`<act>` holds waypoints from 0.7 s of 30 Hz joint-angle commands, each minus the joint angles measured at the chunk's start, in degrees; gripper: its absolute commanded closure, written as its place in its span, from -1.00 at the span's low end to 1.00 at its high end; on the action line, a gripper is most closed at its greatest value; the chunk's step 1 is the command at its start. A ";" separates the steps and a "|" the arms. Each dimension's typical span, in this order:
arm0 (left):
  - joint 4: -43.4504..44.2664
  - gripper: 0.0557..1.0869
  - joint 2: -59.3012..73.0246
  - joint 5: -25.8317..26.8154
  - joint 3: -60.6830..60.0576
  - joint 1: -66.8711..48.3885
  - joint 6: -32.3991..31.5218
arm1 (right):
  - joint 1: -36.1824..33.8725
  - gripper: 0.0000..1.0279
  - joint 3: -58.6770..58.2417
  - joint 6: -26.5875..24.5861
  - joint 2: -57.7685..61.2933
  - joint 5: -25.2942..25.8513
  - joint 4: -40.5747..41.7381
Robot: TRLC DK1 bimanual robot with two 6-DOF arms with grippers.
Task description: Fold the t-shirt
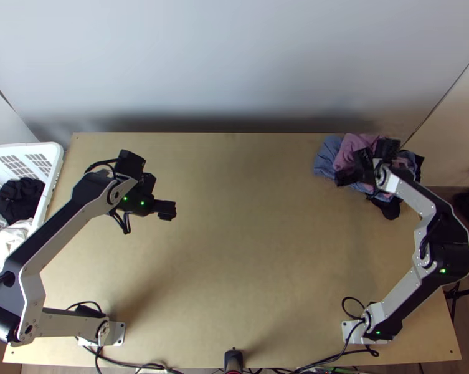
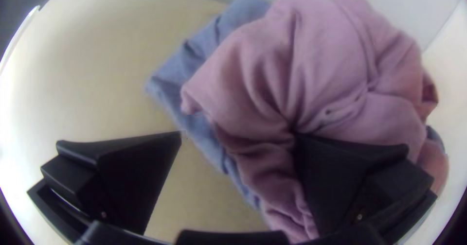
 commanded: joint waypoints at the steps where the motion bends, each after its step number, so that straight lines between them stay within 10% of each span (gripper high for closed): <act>1: -0.11 -0.85 1.19 -0.10 1.09 -0.37 -0.14 | 2.92 -0.91 -9.28 0.13 -5.25 -0.11 -0.83; 21: -1.43 -0.85 -7.34 0.43 -3.30 -1.51 0.04 | -4.11 -0.91 3.55 -1.19 -21.33 -1.51 -14.02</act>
